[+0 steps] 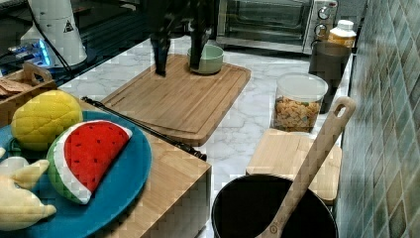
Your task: Open the drawer.
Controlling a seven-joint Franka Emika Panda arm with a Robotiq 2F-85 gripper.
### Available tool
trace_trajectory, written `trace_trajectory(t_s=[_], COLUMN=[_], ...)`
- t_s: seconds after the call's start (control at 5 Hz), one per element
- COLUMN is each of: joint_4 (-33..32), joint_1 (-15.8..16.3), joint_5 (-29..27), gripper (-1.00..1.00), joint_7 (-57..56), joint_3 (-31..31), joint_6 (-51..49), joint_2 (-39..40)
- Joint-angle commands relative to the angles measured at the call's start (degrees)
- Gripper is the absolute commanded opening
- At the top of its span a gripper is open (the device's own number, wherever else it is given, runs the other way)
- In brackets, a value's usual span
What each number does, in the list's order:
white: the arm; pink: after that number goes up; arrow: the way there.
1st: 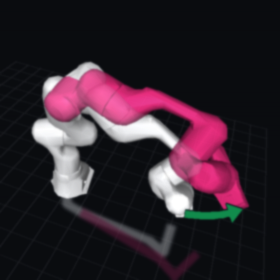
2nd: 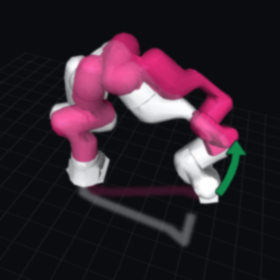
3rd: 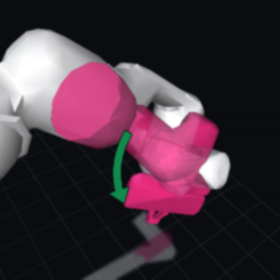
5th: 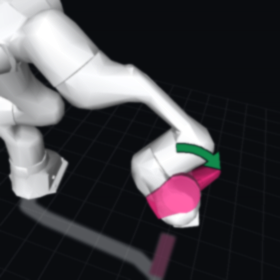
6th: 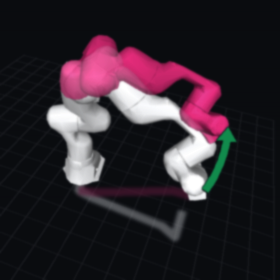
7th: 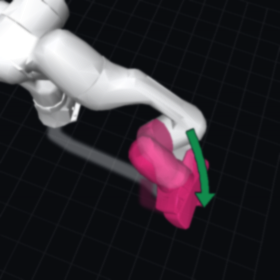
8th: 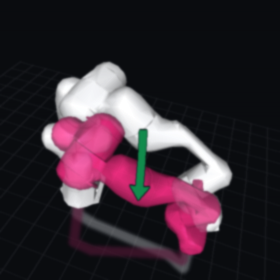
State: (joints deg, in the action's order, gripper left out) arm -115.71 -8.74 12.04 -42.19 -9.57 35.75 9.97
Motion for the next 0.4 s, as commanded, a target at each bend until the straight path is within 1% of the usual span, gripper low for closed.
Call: trace_trajectory(t_s=[0.2,0.4], joint_4=[3.3,2.0], joint_1=[-5.7,-7.3], joint_5=[-0.8,-1.3], gripper=[1.0,1.0], joint_7=[-4.4,-4.5], joint_3=[-1.2,0.0], joint_6=[3.1,4.6], joint_2=[3.5,2.9])
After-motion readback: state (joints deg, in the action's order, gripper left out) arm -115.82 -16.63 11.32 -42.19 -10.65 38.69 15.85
